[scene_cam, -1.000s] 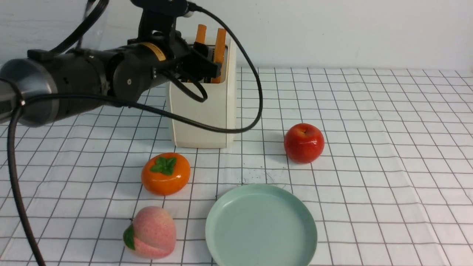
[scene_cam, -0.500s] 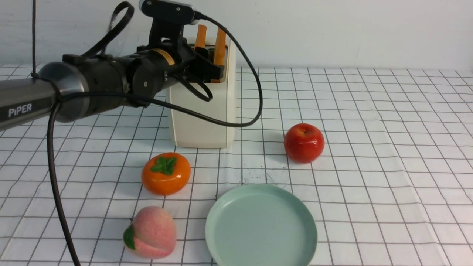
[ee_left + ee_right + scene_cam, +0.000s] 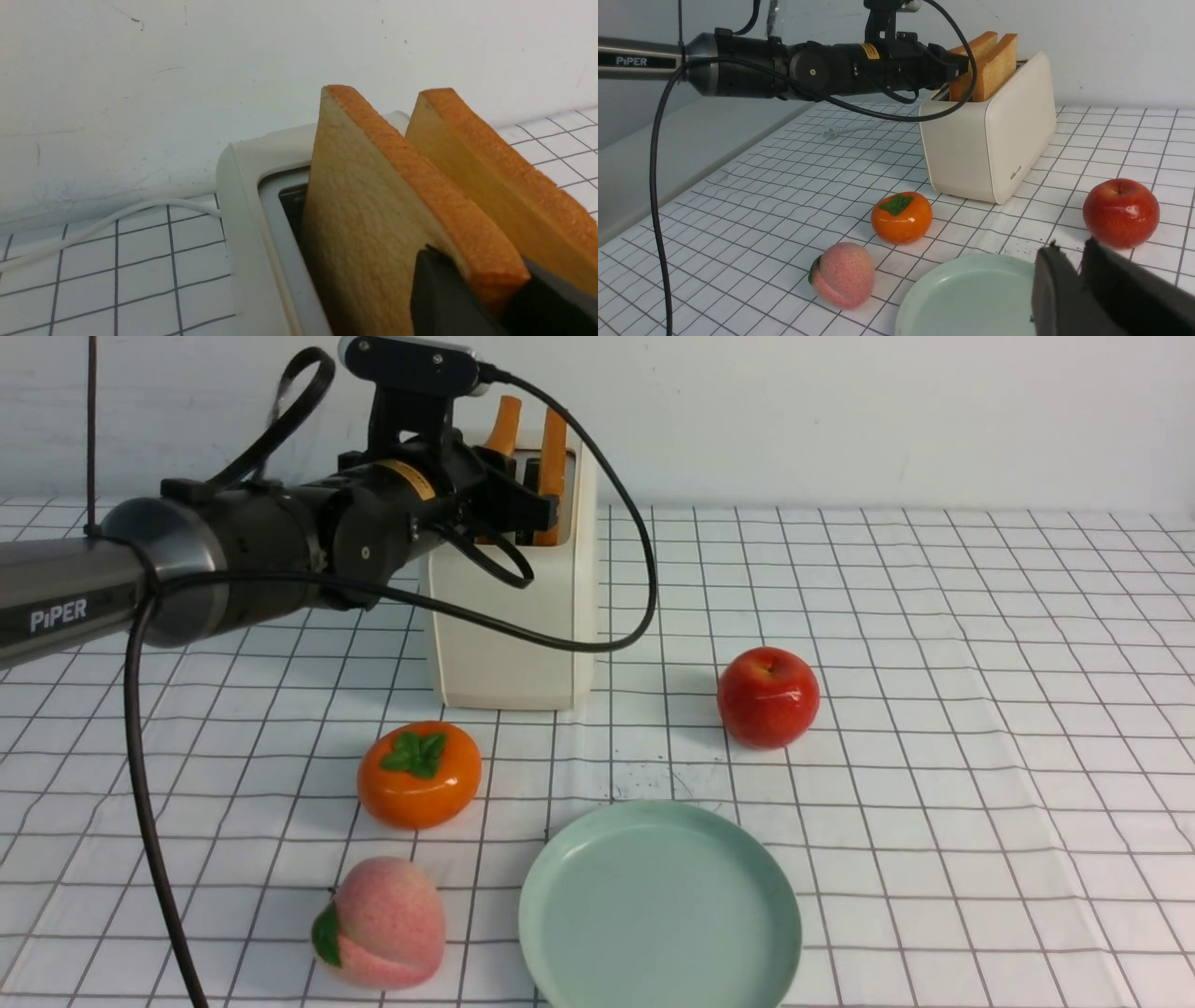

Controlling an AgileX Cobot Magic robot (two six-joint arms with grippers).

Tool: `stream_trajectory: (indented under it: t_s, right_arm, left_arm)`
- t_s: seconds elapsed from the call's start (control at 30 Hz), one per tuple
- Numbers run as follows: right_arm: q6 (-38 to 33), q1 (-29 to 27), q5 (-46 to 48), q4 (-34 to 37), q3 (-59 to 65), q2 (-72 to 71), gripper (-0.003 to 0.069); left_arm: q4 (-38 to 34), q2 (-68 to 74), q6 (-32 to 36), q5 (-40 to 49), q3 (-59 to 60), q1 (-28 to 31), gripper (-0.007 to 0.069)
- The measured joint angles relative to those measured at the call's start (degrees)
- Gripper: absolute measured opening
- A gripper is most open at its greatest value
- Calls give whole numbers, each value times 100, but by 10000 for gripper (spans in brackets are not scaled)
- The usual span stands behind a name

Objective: Take toasted bread from bread machine on white checkered table place on plate.
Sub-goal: 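Reach for a toast slice standing in the toaster with the left gripper, then place the slice of bread on the plate with the left gripper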

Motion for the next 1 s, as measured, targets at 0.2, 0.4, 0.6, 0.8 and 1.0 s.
stream_trajectory:
  t_s: [0.2,0.4,0.6,0.8,1.0]
  right_arm:
    - [0,0,0,23,0,0,84]
    - [0,0,0,23,0,0,84]
    - [0,0,0,23,0,0,84]
    - [0,0,0,23,0,0,87]
    - [0,0,26,38,0,0,87]
  left_arm:
    - [-5,0,-73,-24,0,0,55]
    - [-30,-423,-105,71,11,0,55]
    - [-24,-1464,-110,372,11,0,55]
    - [-80,-2560,-561,2111,11,0,55]
    - [-996,-3665,-886,4825,23,0,55]
